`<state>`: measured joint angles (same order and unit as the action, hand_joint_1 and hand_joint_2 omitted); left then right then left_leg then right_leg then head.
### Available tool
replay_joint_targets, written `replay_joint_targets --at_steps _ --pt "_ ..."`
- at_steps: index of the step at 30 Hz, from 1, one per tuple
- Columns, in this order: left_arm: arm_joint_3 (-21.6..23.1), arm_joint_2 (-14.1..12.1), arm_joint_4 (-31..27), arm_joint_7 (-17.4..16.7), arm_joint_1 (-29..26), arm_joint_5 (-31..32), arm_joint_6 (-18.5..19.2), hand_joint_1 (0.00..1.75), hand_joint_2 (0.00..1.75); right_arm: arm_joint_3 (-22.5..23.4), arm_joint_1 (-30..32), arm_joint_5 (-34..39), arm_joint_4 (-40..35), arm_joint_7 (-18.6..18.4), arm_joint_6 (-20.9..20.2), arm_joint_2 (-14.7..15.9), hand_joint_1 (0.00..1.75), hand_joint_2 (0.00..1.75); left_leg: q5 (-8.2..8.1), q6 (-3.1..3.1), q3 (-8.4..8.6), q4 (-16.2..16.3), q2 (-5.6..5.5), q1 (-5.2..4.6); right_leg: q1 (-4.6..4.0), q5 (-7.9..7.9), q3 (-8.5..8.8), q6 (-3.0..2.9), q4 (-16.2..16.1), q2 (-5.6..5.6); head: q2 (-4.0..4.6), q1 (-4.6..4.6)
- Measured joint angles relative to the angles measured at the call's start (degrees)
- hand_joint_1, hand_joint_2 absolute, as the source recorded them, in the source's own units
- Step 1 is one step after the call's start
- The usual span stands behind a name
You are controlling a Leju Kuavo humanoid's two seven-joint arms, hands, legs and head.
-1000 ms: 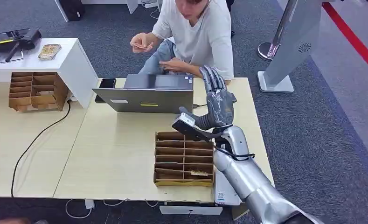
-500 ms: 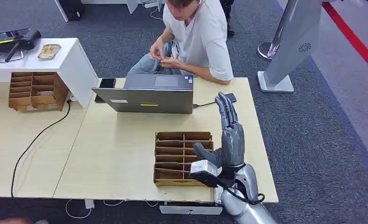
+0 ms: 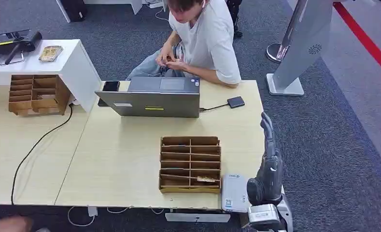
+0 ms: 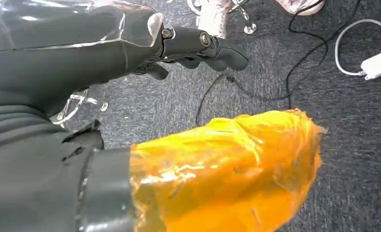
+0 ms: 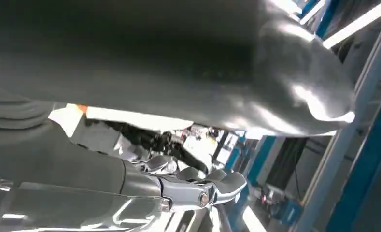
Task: Pass the card to the sensor for recognition and then transmit it.
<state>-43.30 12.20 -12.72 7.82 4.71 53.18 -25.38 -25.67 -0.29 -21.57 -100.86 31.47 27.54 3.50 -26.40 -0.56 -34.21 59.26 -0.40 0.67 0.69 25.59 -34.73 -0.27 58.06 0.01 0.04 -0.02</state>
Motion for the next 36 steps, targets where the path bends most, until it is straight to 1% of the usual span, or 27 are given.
replay_joint_targets --at_steps 4,9,11,15,19,24,28,33,36 --pt "-0.1 0.0 0.0 -0.4 -0.2 0.2 0.1 0.0 0.0 4.4 3.8 -0.2 -2.4 0.8 0.3 0.6 0.0 0.0 -0.02 0.03 -0.02 0.0 -0.01 0.0 0.0 0.05 0.03 0.07 0.0 -0.03 0.0 0.02" --pt "-0.2 0.0 0.0 -0.7 -0.3 0.6 0.2 0.0 0.0 12.1 7.4 -2.3 -2.9 0.9 1.9 0.6 0.0 0.0 -0.04 0.06 -0.02 0.0 -0.01 -0.01 0.01 0.07 0.03 0.1 0.0 -0.02 0.0 0.02" --pt "-0.2 0.0 0.0 -0.9 -0.3 0.8 0.2 0.0 0.0 16.1 8.0 -2.6 -2.0 1.0 2.2 0.4 0.0 0.0 -0.04 0.06 -0.02 0.0 -0.01 -0.02 0.01 0.07 0.04 0.11 0.0 -0.02 0.0 0.02" --pt "-0.2 0.0 0.0 -1.3 -0.4 1.3 0.2 0.0 0.0 24.0 8.6 -1.4 1.8 1.5 1.6 -0.3 0.0 0.0 -0.04 0.07 -0.02 0.0 -0.01 -0.02 0.01 0.08 0.06 0.11 0.0 -0.04 0.0 0.02" --pt "-0.2 0.2 0.0 -2.4 -0.5 1.8 0.3 0.0 0.0 30.1 9.1 -1.1 5.5 2.3 1.7 -1.7 0.0 0.0 -0.06 0.09 -0.01 0.0 -0.01 -0.02 0.01 0.09 0.05 0.12 0.0 -0.03 0.0 0.02" --pt "-0.2 0.5 0.0 -3.7 -0.6 2.8 0.5 0.0 0.0 37.6 9.2 -2.4 11.5 3.0 2.1 -3.5 0.0 0.0 -0.07 0.09 -0.02 0.0 -0.01 -0.02 0.01 0.11 0.05 0.11 0.0 -0.04 0.0 0.02" --pt "-0.2 0.7 0.0 -4.2 -0.6 3.7 0.7 0.0 0.0 44.6 8.4 -4.1 17.7 5.1 1.6 -4.7 0.0 0.0 -0.08 0.09 -0.07 0.0 -0.02 -0.03 0.01 0.13 0.06 0.14 0.0 -0.05 0.0 0.0" --pt "-0.2 1.2 0.0 -4.2 -0.7 4.5 0.8 0.0 0.0 54.4 5.6 -6.3 27.8 5.8 1.1 -5.4 0.0 0.0 -0.09 0.12 -0.07 0.0 -0.01 -0.04 0.02 0.12 0.07 0.14 0.0 -0.05 0.0 0.04" --pt "-0.2 1.4 0.0 -4.2 -0.7 4.8 0.9 0.0 0.0 59.3 3.4 -7.6 35.7 7.3 1.3 -5.4 0.0 0.0 -0.1 0.12 -0.05 0.0 0.0 -0.04 0.02 0.12 0.06 0.14 0.0 -0.03 0.0 -0.02"
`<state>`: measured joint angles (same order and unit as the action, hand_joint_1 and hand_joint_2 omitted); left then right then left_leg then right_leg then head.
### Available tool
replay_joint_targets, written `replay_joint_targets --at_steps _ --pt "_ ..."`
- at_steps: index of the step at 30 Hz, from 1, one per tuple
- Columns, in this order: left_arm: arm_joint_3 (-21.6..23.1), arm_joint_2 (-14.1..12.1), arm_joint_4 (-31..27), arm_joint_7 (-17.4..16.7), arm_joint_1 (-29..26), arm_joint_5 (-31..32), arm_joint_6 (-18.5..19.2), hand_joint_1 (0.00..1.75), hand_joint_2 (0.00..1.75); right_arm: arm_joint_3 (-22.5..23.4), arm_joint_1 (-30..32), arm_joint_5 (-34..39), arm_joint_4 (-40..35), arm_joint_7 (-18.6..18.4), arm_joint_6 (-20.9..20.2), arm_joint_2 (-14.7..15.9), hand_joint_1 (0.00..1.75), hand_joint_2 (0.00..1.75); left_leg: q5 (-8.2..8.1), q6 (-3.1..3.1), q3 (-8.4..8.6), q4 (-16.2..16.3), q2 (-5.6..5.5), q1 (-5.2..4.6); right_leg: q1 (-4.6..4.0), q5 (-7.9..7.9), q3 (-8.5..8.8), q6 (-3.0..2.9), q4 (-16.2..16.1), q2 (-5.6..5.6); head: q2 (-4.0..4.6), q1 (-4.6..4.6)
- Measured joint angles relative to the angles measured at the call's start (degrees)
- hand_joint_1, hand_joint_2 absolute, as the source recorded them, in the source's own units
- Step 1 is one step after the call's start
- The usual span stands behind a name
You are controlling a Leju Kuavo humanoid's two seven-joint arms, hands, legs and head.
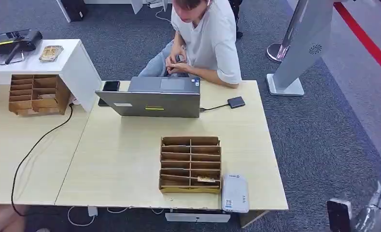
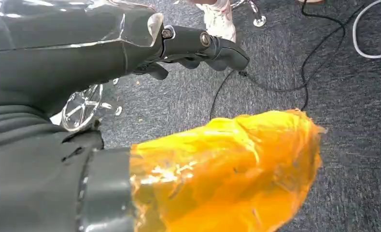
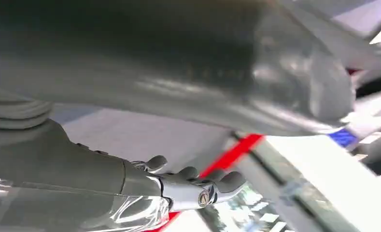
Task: Pass the card to the sensor for recognition and then transmit it.
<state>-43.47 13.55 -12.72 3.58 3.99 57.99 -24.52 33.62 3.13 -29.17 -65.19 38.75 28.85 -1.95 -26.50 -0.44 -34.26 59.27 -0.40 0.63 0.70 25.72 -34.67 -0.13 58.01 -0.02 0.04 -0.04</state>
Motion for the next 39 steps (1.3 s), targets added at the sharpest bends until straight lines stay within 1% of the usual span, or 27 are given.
replay_joint_targets --at_steps 1,5,7,10,12,15,18,19,22,24,26,30,33,36,38,39 --pt "0.0 0.1 0.0 0.0 0.0 0.1 0.0 0.0 0.0 1.4 -0.6 -0.4 2.4 0.3 0.2 0.0 0.0 0.0 0.0 0.0 0.0 0.0 0.0 0.0 0.0 0.0 0.0 0.0 0.0 -0.01 0.0 0.04" --pt "0.0 0.3 0.0 0.0 -0.1 1.4 0.0 0.0 0.0 8.0 -3.6 -1.6 16.0 1.0 1.1 1.0 0.0 0.0 0.0 0.0 0.02 0.0 -0.04 0.01 0.0 0.03 0.0 -0.01 0.0 -0.03 0.0 0.04" --pt "0.0 0.3 0.0 0.0 -0.1 1.7 0.0 0.0 0.0 10.2 -4.6 -2.2 21.6 1.0 1.8 1.7 0.0 0.0 -0.02 -0.02 -0.01 0.0 -0.03 0.03 0.0 0.03 0.0 -0.02 0.0 -0.01 0.0 0.07" --pt "0.0 0.2 0.0 -0.2 -0.2 1.7 0.4 0.0 0.0 12.7 -5.6 -3.9 29.3 -0.7 2.8 2.5 0.0 0.0 -0.05 0.01 0.01 0.0 -0.02 0.03 -0.01 0.04 0.0 -0.03 0.0 -0.01 0.0 0.02" --pt "0.0 0.0 0.0 -0.4 -0.2 1.7 0.6 0.0 0.0 13.7 -6.1 -5.1 33.9 -3.7 2.7 2.9 0.0 0.0 -0.06 0.03 0.02 0.0 -0.01 0.03 -0.01 0.06 0.0 -0.04 0.0 -0.01 0.0 0.02" --pt "0.0 -0.2 0.0 -0.5 -0.2 1.6 1.1 0.0 0.0 14.8 -6.3 -6.5 40.3 -9.2 0.3 3.0 0.0 0.0 -0.06 0.03 0.01 0.0 -0.02 0.04 -0.02 0.08 0.01 -0.05 0.0 -0.02 0.0 0.02" --pt "-0.3 -0.5 0.0 -0.5 -0.2 1.6 1.3 0.0 0.0 14.9 -6.3 -8.0 44.5 -12.9 -0.9 2.8 0.0 0.0 -0.08 0.01 0.01 0.0 -0.01 0.04 -0.01 0.09 0.0 -0.06 0.0 -0.01 0.0 0.02" --pt "-0.4 -0.5 0.0 -0.7 -0.2 1.6 1.4 0.0 0.0 15.0 -6.3 -8.3 45.6 -14.5 -2.0 2.6 0.0 0.0 -0.08 0.0 0.02 0.0 -0.01 0.03 -0.01 0.09 0.0 -0.06 0.0 -0.01 0.0 0.02" --pt "-0.5 -0.7 0.0 -1.4 -0.2 2.4 1.7 0.0 0.0 15.0 -6.5 -9.6 48.3 -21.7 -8.1 0.9 0.0 0.0 -0.08 0.0 0.02 0.0 0.0 0.05 -0.04 0.09 0.01 -0.07 0.0 -0.01 0.0 0.04" --pt "-0.5 -0.8 0.0 -1.7 -0.2 2.8 1.7 0.0 0.0 15.0 -6.5 -10.4 49.4 -24.2 -9.8 -0.2 0.0 0.0 -0.08 0.0 0.02 0.0 0.0 0.05 -0.03 0.09 0.01 -0.07 0.0 -0.01 0.0 0.04" --pt "-0.5 -1.1 0.0 -1.8 -0.1 3.2 1.9 0.0 0.0 14.8 -6.6 -12.4 50.4 -28.1 -11.9 -1.7 0.0 0.0 -0.08 0.0 0.03 0.0 0.01 0.06 -0.03 0.1 0.01 -0.08 0.0 0.01 0.0 0.0" --pt "-0.5 -1.4 0.0 -1.8 -0.2 4.2 2.4 0.0 0.0 12.3 -6.6 -18.6 52.0 -39.1 -15.7 -4.5 0.0 0.0 -0.06 -0.04 0.03 -0.1 0.01 0.07 -0.06 0.12 0.01 -0.11 0.1 0.0 0.0 0.02" --pt "-0.5 -1.4 0.0 -1.8 -0.2 4.8 2.4 0.0 0.0 10.1 -6.6 -21.8 52.7 -45.9 -18.4 -6.3 0.0 0.0 -0.06 -0.04 0.03 -0.1 0.01 0.06 -0.09 0.12 0.01 -0.11 0.1 0.0 0.0 0.04" --pt "-0.5 -1.4 0.0 -1.8 -0.2 4.8 2.4 0.0 0.0 8.5 -6.6 -23.1 53.2 -48.4 -21.9 -7.7 0.0 0.0 -0.06 -0.04 0.04 0.0 0.02 0.06 -0.09 0.12 0.01 -0.11 0.0 0.0 0.0 0.02" --pt "-0.5 -1.5 0.0 -1.8 -0.1 5.1 2.6 0.0 0.0 7.8 -6.6 -23.0 53.4 -49.5 -24.8 -8.6 0.0 0.0 -0.06 -0.04 0.04 0.0 0.01 0.05 -0.09 0.12 0.02 -0.11 0.0 0.0 0.0 0.04" --pt "-0.5 -1.5 0.0 -1.8 -0.1 5.2 2.6 0.0 0.0 7.7 -6.6 -23.0 53.4 -49.6 -25.2 -8.9 0.0 0.0 -0.06 -0.04 0.04 0.0 0.01 0.05 -0.09 0.12 0.02 -0.11 0.0 0.0 0.0 0.02"
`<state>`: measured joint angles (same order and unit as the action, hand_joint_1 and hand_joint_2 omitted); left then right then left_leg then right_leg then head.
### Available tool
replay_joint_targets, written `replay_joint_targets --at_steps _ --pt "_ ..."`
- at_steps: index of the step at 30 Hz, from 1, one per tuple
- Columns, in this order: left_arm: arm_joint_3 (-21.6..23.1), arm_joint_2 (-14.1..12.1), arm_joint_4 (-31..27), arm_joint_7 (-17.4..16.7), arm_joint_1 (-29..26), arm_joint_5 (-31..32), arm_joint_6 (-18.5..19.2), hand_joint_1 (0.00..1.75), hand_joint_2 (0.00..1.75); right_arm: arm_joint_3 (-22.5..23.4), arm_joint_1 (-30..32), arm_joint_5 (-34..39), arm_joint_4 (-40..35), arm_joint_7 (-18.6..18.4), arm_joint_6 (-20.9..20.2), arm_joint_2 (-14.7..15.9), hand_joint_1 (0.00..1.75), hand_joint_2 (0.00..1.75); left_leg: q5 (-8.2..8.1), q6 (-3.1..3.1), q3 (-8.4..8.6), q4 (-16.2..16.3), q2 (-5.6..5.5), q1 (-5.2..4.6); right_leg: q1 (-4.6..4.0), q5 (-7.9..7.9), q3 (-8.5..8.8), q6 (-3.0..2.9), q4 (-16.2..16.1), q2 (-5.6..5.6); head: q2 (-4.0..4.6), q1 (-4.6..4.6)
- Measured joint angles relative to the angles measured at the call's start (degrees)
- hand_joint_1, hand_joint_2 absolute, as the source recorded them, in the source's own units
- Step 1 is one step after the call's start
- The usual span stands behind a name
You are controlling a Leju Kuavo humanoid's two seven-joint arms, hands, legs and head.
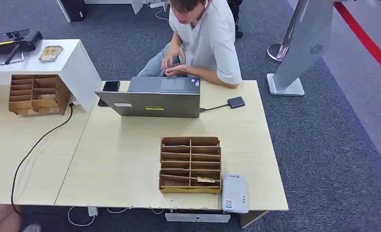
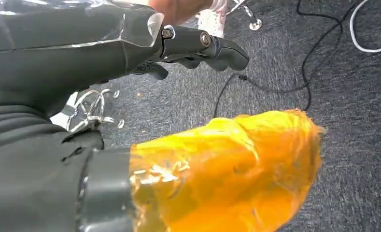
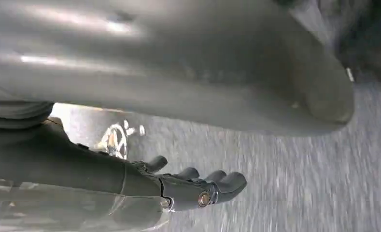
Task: Pass the card to the sensor for recognition and then transmit it.
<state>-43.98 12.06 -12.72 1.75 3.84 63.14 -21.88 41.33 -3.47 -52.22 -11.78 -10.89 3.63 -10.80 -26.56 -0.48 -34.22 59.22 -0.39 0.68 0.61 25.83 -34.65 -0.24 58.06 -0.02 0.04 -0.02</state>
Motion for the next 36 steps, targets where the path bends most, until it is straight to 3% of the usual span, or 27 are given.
replay_joint_targets --at_steps 7,21,36 --pt "-0.1 -0.2 0.0 -0.1 0.0 0.1 0.1 0.0 0.0 -1.7 0.0 -3.5 0.1 -1.7 3.1 -0.5 0.0 0.0 0.0 0.0 0.0 0.0 0.01 0.0 0.0 0.0 0.0 0.0 0.0 0.0 0.0 0.02" --pt "-0.8 -0.1 0.0 -0.9 0.0 0.2 0.5 0.0 0.0 -5.5 0.0 -7.5 0.2 -2.3 2.0 -0.5 0.0 0.0 0.0 0.0 0.01 0.0 0.01 0.0 0.0 0.0 0.0 0.0 0.0 0.0 0.0 0.0" --pt "-1.9 0.1 0.0 -0.4 0.0 -1.1 1.7 0.0 0.0 -6.6 0.0 -8.4 0.2 -2.4 2.0 -0.5 0.0 0.0 0.0 0.0 0.01 0.0 0.01 0.0 0.0 0.0 0.0 0.0 0.0 0.0 0.0 0.0"
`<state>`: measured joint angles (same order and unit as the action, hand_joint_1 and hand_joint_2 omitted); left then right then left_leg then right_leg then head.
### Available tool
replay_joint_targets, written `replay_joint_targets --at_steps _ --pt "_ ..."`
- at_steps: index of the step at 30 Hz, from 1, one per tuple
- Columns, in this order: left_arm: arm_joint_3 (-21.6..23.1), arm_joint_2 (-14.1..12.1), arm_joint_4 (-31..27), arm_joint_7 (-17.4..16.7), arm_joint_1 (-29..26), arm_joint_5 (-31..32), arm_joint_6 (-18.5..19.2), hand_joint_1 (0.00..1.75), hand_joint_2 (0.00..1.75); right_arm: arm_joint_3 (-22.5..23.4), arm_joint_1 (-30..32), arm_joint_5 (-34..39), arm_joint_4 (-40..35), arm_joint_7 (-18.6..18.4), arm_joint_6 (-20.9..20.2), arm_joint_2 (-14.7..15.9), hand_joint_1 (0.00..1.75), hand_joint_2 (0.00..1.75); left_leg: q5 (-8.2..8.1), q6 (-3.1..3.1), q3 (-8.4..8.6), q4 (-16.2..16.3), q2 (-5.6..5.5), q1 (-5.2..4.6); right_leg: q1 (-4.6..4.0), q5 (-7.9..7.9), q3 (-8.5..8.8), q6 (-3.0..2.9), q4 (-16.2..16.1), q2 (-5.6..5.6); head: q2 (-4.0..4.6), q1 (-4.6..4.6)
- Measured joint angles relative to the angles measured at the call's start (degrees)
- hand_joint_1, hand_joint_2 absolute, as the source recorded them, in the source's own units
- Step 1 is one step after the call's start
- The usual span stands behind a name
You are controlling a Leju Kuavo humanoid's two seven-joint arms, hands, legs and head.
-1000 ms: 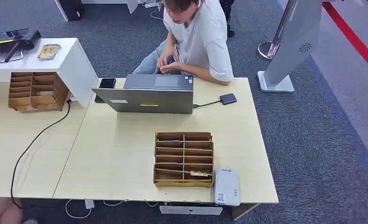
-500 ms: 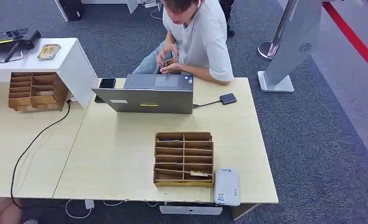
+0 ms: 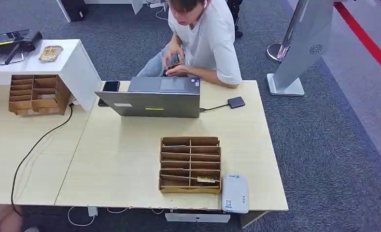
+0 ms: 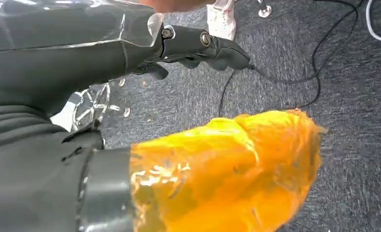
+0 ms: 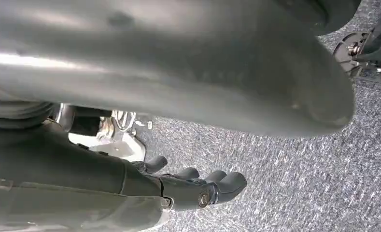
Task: Pass the card to the sensor for recognition and then transmit it.
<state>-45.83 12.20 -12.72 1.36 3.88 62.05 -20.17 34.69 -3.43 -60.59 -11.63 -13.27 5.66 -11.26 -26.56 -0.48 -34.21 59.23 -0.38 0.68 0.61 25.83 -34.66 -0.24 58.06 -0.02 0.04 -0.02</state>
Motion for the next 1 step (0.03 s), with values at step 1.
replay_joint_targets --at_steps 1 --pt "-0.1 0.0 0.0 0.0 0.0 0.0 0.1 0.0 0.0 0.0 0.0 0.0 0.0 0.0 0.0 0.0 0.0 0.0 0.0 0.0 0.0 0.0 0.0 0.0 0.0 0.0 0.0 0.0 0.0 0.0 0.0 0.02"
